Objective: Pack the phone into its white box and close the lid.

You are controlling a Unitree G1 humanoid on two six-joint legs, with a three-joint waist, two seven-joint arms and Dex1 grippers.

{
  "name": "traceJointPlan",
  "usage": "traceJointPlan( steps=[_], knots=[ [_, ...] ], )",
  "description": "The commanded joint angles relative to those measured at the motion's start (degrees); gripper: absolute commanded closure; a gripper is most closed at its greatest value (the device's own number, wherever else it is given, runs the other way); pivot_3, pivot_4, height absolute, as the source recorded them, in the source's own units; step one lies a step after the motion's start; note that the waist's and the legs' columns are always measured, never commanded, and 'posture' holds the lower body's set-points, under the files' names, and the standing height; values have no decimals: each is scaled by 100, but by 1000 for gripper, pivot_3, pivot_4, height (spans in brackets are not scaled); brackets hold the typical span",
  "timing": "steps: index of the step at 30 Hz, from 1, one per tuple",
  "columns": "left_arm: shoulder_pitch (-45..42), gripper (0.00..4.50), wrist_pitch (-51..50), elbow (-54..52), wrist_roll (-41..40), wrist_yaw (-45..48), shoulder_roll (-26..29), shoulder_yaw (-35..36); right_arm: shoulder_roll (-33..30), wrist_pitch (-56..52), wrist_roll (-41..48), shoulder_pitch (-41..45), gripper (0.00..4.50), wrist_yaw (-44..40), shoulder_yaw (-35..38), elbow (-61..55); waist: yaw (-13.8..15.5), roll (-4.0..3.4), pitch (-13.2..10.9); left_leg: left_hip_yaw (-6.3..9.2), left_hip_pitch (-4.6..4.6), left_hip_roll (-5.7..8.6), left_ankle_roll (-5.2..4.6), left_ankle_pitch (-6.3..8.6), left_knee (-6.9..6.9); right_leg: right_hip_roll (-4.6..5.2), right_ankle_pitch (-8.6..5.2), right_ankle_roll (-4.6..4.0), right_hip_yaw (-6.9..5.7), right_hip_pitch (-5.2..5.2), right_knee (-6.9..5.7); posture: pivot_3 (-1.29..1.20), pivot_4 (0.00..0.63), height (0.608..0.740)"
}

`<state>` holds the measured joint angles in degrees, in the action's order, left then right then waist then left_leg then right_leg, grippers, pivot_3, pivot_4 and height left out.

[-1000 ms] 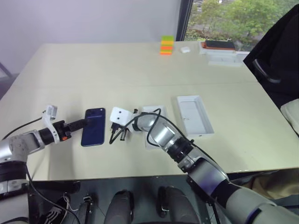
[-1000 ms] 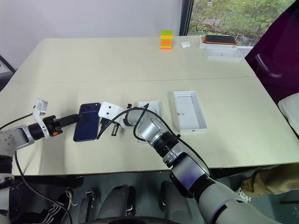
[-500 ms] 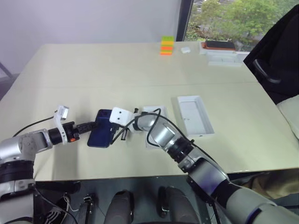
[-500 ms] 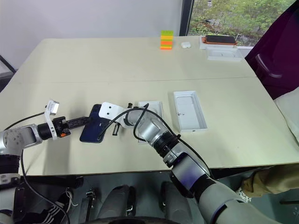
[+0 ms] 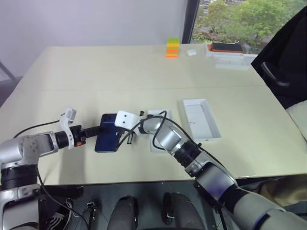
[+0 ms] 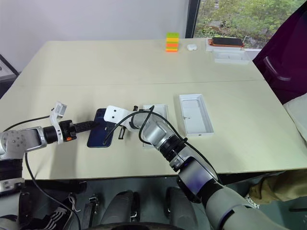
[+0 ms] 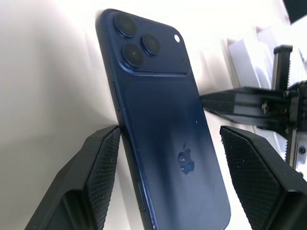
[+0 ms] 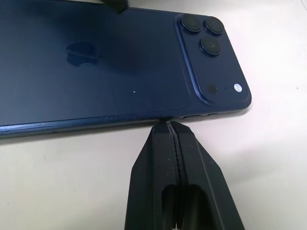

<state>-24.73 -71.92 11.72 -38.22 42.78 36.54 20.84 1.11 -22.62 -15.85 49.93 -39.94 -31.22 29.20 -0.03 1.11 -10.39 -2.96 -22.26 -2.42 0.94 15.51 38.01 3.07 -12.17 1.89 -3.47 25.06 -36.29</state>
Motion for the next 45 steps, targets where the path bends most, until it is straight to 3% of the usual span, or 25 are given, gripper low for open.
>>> traceJointPlan(
  steps=[1, 12, 26, 30, 40, 45],
  knots=[
    [-55, 999, -454, 294, -77, -341, -397, -108, 72, -44, -30, -76, 4480, -137, -141, -180, 31, -2, 3, 1, 8, 1, 0, 0, 0, 1, -1, 0, -1, -8, 0, 0, 150, 740],
    [78, 999, -1110, -515, -380, -468, -498, -73, 80, -5, -46, -41, 4480, -107, -37, -123, -10, -2, 5, 5, 20, 11, 0, 1, -3, 17, -7, 11, -5, -23, 2, 0, 150, 740],
    [302, 999, -643, -173, -315, -579, -620, 214, 29, 54, -107, -45, 4480, -86, -54, -94, -67, -2, 5, 20, 16, 39, 0, 1, -7, 49, -16, 24, -13, -24, 0, 0, 150, 740],
    [317, 2794, -601, 66, -395, -573, -674, 296, 2, 84, -129, -50, 4500, -78, -64, -87, -79, -2, 5, 20, 15, 39, 0, 1, -8, 50, -17, 25, -13, -23, 0, 0, 150, 740],
    [373, 2794, -616, 324, -558, -556, -709, 336, -48, 76, -149, -85, 4500, -77, -58, -142, -72, -2, 5, 21, 12, 46, -1, 1, -9, 58, -19, 28, -13, -23, 4, 0, 150, 740],
    [399, 4429, -578, 395, -636, -616, -752, 356, -47, 61, -147, -91, 4500, -75, -59, -180, -70, 10, 16, 24, 13, 47, -1, 1, -9, 61, -20, 28, -17, -27, 6, 0, 150, 740]
  ],
)
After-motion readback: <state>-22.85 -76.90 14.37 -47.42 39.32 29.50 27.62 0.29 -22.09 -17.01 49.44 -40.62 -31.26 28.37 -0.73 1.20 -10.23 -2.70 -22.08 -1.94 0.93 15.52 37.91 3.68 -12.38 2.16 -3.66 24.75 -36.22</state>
